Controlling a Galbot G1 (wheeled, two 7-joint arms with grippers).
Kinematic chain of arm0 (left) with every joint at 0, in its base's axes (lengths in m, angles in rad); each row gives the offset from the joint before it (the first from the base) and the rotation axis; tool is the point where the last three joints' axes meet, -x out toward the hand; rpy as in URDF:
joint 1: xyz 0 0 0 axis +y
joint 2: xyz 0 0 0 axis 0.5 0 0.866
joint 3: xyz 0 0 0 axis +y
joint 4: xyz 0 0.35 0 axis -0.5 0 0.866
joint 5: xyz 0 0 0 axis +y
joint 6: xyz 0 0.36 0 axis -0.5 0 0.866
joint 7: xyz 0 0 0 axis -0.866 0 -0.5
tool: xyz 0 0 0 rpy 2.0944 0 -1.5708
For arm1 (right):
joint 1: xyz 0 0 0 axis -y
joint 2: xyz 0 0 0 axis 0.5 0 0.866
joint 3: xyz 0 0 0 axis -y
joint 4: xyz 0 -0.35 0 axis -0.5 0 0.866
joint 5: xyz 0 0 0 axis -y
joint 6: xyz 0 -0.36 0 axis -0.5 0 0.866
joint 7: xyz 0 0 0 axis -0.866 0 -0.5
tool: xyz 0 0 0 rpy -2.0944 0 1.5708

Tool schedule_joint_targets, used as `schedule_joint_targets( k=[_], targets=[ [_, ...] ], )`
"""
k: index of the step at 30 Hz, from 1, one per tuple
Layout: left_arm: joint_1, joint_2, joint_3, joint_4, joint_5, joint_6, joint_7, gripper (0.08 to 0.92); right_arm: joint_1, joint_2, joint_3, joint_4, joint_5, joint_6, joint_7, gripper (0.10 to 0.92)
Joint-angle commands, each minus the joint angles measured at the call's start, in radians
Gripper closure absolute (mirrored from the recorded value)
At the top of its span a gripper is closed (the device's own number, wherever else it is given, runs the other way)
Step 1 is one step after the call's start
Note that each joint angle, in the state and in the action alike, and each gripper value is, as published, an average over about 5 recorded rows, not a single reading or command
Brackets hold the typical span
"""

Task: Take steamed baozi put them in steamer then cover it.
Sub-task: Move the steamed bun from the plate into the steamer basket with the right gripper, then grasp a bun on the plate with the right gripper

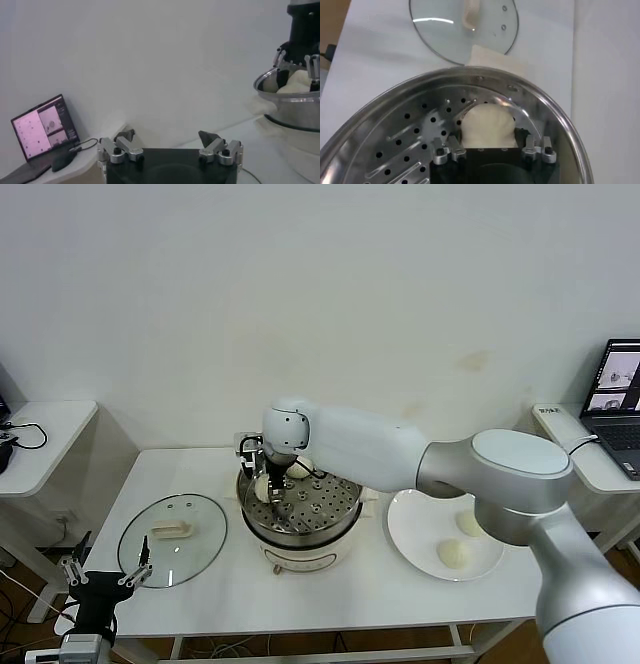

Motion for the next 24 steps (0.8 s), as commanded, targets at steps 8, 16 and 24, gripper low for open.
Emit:
schedule_joint_targets(
  k=[8, 16, 24],
  targets=[
    [0.003, 0.005, 0.007, -0.010, 0.002, 0.004, 0.003, 0.177, 0.239, -0.282, -0.039, 0.268, -0.004, 0.075, -0.181, 0.203],
    [-0.007, 0.013, 0.028, -0.005, 0.009, 0.007, 0.005, 0.177, 0.346, -0.633, -0.097, 0.542, -0.025, 0.148, -0.256, 0.203],
    [0.005, 0.020, 0.049, -0.009, 0.024, 0.007, 0.004, 0.177, 0.254, -0.945, -0.082, 0.660, -0.131, 0.209, -0.269, 0.203]
  ],
)
